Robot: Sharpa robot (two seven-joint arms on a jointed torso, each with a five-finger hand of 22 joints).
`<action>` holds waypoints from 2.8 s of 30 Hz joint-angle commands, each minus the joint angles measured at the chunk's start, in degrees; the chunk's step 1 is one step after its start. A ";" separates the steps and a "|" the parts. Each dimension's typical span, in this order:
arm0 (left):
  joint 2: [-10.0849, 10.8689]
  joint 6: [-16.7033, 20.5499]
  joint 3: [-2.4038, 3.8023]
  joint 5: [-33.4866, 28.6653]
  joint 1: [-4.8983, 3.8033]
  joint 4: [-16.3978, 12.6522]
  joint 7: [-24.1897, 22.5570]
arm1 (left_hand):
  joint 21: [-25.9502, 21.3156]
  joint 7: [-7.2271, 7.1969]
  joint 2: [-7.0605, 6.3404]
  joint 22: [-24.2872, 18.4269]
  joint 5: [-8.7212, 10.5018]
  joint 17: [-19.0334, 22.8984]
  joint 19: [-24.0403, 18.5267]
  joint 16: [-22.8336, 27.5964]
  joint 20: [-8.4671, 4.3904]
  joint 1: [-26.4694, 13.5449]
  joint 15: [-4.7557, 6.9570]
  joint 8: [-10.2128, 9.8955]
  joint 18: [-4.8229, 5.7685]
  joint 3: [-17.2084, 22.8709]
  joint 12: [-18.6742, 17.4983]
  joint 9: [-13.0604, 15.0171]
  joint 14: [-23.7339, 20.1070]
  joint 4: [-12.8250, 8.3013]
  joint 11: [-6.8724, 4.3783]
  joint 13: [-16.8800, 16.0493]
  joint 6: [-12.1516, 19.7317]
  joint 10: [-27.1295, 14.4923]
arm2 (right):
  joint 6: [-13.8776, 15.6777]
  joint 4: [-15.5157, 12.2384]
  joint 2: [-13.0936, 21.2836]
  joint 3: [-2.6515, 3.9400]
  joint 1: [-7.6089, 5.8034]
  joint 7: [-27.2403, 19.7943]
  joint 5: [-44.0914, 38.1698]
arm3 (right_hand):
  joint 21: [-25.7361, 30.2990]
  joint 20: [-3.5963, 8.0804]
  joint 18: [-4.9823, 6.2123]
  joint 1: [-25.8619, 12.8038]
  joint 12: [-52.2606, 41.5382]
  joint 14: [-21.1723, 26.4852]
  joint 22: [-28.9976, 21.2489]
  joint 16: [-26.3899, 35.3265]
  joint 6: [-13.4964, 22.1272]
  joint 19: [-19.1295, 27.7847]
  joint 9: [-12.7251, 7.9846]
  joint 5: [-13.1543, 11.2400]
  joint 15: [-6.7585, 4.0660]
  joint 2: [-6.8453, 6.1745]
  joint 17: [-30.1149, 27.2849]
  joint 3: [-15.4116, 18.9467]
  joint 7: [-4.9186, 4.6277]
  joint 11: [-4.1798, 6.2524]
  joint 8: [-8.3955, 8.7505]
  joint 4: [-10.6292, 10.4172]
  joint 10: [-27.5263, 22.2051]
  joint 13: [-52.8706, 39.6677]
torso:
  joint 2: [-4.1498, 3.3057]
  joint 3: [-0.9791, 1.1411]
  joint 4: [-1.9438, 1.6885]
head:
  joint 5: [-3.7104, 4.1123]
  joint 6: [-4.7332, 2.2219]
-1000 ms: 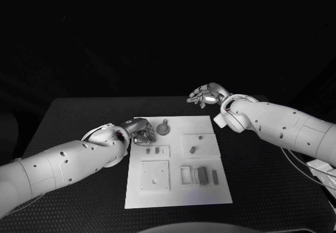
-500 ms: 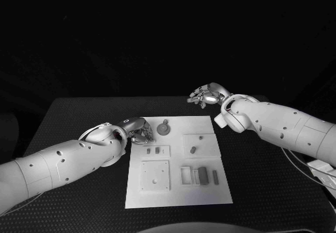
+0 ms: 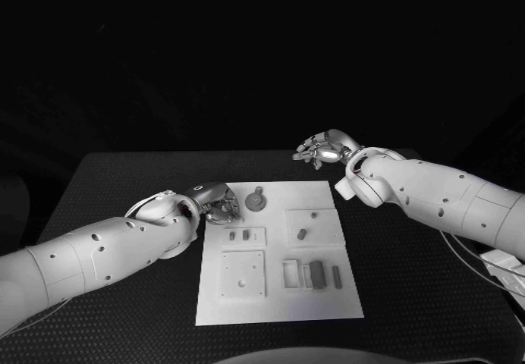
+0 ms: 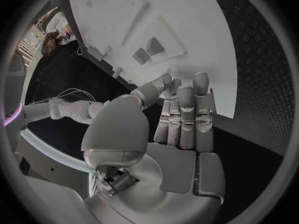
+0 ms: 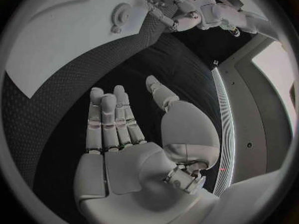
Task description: Assemble the parts on the task board
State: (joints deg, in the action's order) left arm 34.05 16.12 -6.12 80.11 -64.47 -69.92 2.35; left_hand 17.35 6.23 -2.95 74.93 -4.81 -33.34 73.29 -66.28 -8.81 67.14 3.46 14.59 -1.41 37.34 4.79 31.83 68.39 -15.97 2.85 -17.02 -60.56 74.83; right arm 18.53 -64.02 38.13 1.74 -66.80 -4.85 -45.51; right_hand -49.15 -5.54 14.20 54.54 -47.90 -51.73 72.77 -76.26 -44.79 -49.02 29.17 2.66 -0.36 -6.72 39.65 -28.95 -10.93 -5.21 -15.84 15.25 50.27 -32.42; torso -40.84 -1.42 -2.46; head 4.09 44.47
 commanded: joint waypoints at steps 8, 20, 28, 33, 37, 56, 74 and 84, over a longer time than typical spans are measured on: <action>-0.87 -0.65 0.01 0.37 -0.07 0.48 -0.11 | 0.22 0.10 0.50 1.33 -0.38 0.05 -0.06 -0.27 -0.29 -0.03 0.13 0.34 -2.47 0.24 -0.30 0.05 0.10 -0.01 -0.06 -0.09 -0.68 0.29 | -0.50 -0.11 -0.05 0.03 0.03 -0.59 -0.07 | 0.36 -0.40 0.79 -0.39 -0.21 -0.04 0.05 -0.21 0.01 0.14 -0.09 0.20 -0.51 0.09 -0.07 -0.08 -0.31 0.10 0.28 -0.03 -0.47 0.06 | -0.03 0.04 0.05 | -0.07 0.01; -0.99 -1.69 -0.01 1.33 -0.06 1.19 0.34 | 0.22 0.10 0.50 1.33 -0.39 0.06 -0.06 -0.27 -0.29 -0.01 0.14 0.34 -2.47 0.26 -0.31 0.05 0.11 -0.02 -0.06 -0.09 -0.67 0.29 | -0.50 -0.14 0.05 0.03 0.03 -0.59 -0.07 | 0.36 -0.40 0.79 -0.39 -0.22 -0.04 0.05 -0.21 0.02 0.14 -0.09 0.20 -0.51 0.09 -0.07 -0.08 -0.31 0.10 0.28 -0.02 -0.47 0.06 | -0.01 0.02 0.02 | 0.06 0.12; -1.00 -1.73 -0.01 1.33 -0.06 1.07 0.52 | 0.22 0.10 0.50 1.33 -0.39 0.06 -0.06 -0.27 -0.29 -0.01 0.14 0.34 -2.47 0.26 -0.31 0.05 0.11 -0.02 -0.06 -0.09 -0.67 0.29 | -0.49 -0.13 0.05 0.03 0.03 -0.59 -0.07 | 0.36 -0.40 0.79 -0.39 -0.22 -0.04 0.05 -0.21 0.02 0.14 -0.09 0.20 -0.51 0.09 -0.07 -0.08 -0.31 0.10 0.28 -0.02 -0.47 0.06 | -0.02 -0.07 -0.01 | 0.20 0.25; -1.18 -1.85 -0.01 1.33 -0.06 0.98 0.44 | 0.22 0.10 0.50 1.33 -0.39 0.06 -0.06 -0.27 -0.30 -0.01 0.14 0.34 -2.47 0.26 -0.31 0.05 0.11 -0.02 -0.06 -0.09 -0.67 0.29 | -0.48 -0.19 0.02 0.03 0.03 -0.60 -0.07 | 0.36 -0.40 0.80 -0.39 -0.22 -0.04 0.05 -0.21 0.02 0.14 -0.09 0.20 -0.51 0.09 -0.07 -0.08 -0.31 0.10 0.28 -0.02 -0.47 0.06 | -0.01 -0.05 -0.02 | 0.21 0.32; -1.40 -2.02 -0.02 1.33 -0.06 0.96 0.41 | 0.23 0.10 0.50 1.33 -0.39 0.06 -0.05 -0.27 -0.30 0.01 0.14 0.34 -2.47 0.28 -0.32 0.04 0.11 -0.03 -0.07 -0.09 -0.67 0.30 | -0.49 -0.22 0.00 0.03 0.03 -0.59 -0.07 | 0.36 -0.40 0.80 -0.39 -0.22 -0.04 0.05 -0.21 0.02 0.14 -0.09 0.20 -0.51 0.09 -0.07 -0.08 -0.31 0.10 0.28 -0.02 -0.47 0.06 | 0.00 -0.04 0.01 | 0.20 0.33; -2.07 -3.60 -0.16 1.36 -0.05 0.84 0.43 | 0.23 0.12 0.55 1.33 -0.39 0.08 -0.09 -0.25 -0.30 -0.01 0.14 0.31 -2.45 0.30 -0.39 0.02 0.08 -0.02 -0.05 -0.08 -0.59 0.24 | -0.50 -0.27 0.07 0.03 0.03 -0.60 -0.07 | 0.36 -0.40 0.80 -0.40 -0.22 -0.04 0.05 -0.21 0.02 0.14 -0.09 0.20 -0.51 0.10 -0.07 -0.09 -0.31 0.10 0.28 -0.03 -0.47 0.07 | -0.02 0.05 0.04 | 0.26 0.49; -2.17 -3.69 -0.22 0.67 -0.05 0.02 -0.40 | 0.27 0.37 0.56 1.33 0.40 0.08 -0.42 -0.30 -0.26 -0.60 0.02 0.16 -2.29 -0.03 -0.72 -0.16 -0.30 0.16 0.07 -0.08 -0.10 -0.04 | -0.55 -0.22 0.09 0.03 0.03 -0.61 -0.07 | 0.37 -0.40 0.79 -0.42 -0.25 -0.03 0.06 -0.21 0.04 0.14 -0.10 0.20 -0.50 0.13 -0.08 -0.08 -0.31 0.10 0.29 -0.04 -0.48 0.11 | -0.02 0.01 0.03 | 0.47 0.51; -2.21 -5.29 -0.39 1.26 -0.05 0.59 1.16 | 0.27 0.36 0.59 1.33 0.73 0.06 -0.54 -0.32 -0.25 -0.69 0.01 0.18 -2.27 -0.12 -0.78 -0.16 -0.48 0.22 0.09 -0.09 -0.05 -0.13 | -0.53 -0.30 0.14 0.03 0.03 -0.60 -0.07 | 0.37 -0.40 0.79 -0.42 -0.26 -0.03 0.06 -0.21 0.04 0.14 -0.10 0.20 -0.50 0.14 -0.08 -0.08 -0.31 0.10 0.29 -0.04 -0.48 0.11 | 0.00 0.01 0.00 | 0.49 0.50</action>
State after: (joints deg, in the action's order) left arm 32.01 13.05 -6.33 81.25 -64.68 -69.27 3.30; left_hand 17.35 6.42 -2.56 74.93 -4.24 -33.30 73.09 -66.28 -8.80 66.93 3.55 14.59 -1.35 37.28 4.33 31.66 68.25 -15.86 2.55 -17.04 -60.37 74.52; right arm 18.53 -64.19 38.25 1.74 -66.80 -4.87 -45.51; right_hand -49.15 -5.54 14.20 54.54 -47.90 -51.64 72.73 -76.26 -44.80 -49.02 29.13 2.66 -0.46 -6.72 39.66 -28.95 -10.70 -5.22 -15.84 15.25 50.27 -32.40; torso -40.85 -1.40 -2.45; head 4.56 44.98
